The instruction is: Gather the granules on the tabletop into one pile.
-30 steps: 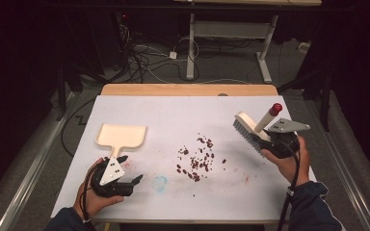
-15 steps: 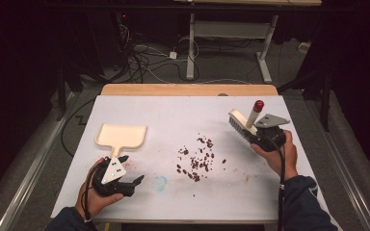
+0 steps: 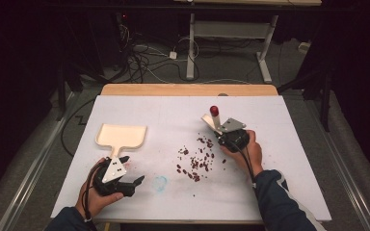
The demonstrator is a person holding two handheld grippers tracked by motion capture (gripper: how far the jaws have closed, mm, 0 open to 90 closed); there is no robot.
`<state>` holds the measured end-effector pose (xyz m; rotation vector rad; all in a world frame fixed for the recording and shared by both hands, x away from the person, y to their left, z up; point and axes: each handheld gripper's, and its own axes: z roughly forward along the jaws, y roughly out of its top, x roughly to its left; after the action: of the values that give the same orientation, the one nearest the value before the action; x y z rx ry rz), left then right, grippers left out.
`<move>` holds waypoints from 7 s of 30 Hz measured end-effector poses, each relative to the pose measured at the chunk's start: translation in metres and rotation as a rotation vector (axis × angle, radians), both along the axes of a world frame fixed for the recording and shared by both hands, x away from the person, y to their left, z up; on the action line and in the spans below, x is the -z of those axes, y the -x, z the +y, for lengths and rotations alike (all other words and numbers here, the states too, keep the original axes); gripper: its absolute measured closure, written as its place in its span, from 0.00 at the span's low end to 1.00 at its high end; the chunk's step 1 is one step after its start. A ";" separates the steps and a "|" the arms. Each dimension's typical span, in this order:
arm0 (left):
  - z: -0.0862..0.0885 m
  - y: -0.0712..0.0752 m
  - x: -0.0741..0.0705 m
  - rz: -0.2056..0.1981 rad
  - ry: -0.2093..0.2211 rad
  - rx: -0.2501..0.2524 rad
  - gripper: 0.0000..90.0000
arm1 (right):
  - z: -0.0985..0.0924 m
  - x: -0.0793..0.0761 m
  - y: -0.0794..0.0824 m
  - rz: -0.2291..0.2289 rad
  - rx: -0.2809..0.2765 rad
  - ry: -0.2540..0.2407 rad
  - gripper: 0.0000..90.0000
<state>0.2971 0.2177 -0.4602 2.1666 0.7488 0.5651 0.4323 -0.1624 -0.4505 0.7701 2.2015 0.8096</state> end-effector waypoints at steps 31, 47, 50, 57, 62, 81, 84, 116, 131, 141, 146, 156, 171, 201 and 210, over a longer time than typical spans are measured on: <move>0.002 0.007 0.000 0.014 -0.043 0.061 0.20 | -0.005 -0.014 0.059 0.035 -0.459 -0.030 0.75; 0.006 0.001 0.000 0.016 -0.020 0.042 0.20 | 0.052 -0.028 0.007 -0.041 -0.466 0.067 0.75; 0.006 0.000 0.001 0.021 -0.020 0.042 0.20 | 0.070 -0.015 0.006 -0.022 -0.523 0.083 0.75; 0.009 0.002 0.000 0.021 -0.017 0.038 0.20 | 0.074 -0.002 0.022 0.001 -0.602 0.070 0.75; 0.008 0.004 -0.001 0.017 -0.015 0.040 0.20 | 0.059 -0.001 0.037 0.014 -0.665 0.025 0.74; 0.008 0.004 -0.004 0.004 -0.011 0.034 0.20 | 0.048 -0.040 0.054 0.002 -0.566 -0.098 0.75; 0.009 0.006 -0.005 -0.001 -0.011 0.029 0.20 | 0.052 -0.052 0.064 0.071 -0.515 -0.159 0.75; 0.024 0.007 -0.008 -0.009 0.034 -0.019 0.20 | 0.051 -0.015 0.087 0.327 -0.441 -0.243 0.75; 0.022 0.007 -0.008 -0.005 0.036 -0.019 0.20 | 0.058 -0.039 0.093 0.249 -0.308 -0.387 0.75; 0.021 0.006 -0.007 0.006 0.033 -0.015 0.20 | 0.104 -0.008 0.092 0.324 -0.188 -0.437 0.75; 0.021 0.007 -0.006 0.012 0.031 -0.014 0.20 | 0.086 -0.004 0.084 0.309 -0.063 -0.442 0.75; 0.018 0.007 -0.005 0.020 0.023 -0.001 0.20 | 0.040 -0.006 0.081 0.327 0.056 -0.487 0.75; 0.015 0.006 -0.004 0.025 0.006 0.015 0.20 | 0.001 -0.050 0.099 0.189 -0.009 -0.486 0.75; 0.009 0.005 -0.004 0.010 -0.017 0.005 0.22 | 0.029 -0.012 0.091 0.029 0.142 -0.156 0.75; 0.010 0.005 -0.003 0.013 -0.017 0.007 0.22 | 0.047 -0.016 0.092 0.017 0.079 -0.159 0.75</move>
<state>0.2921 0.2276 -0.4570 2.1898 0.7461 0.5562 0.3402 -0.1156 -0.4341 0.9377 2.1258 0.9495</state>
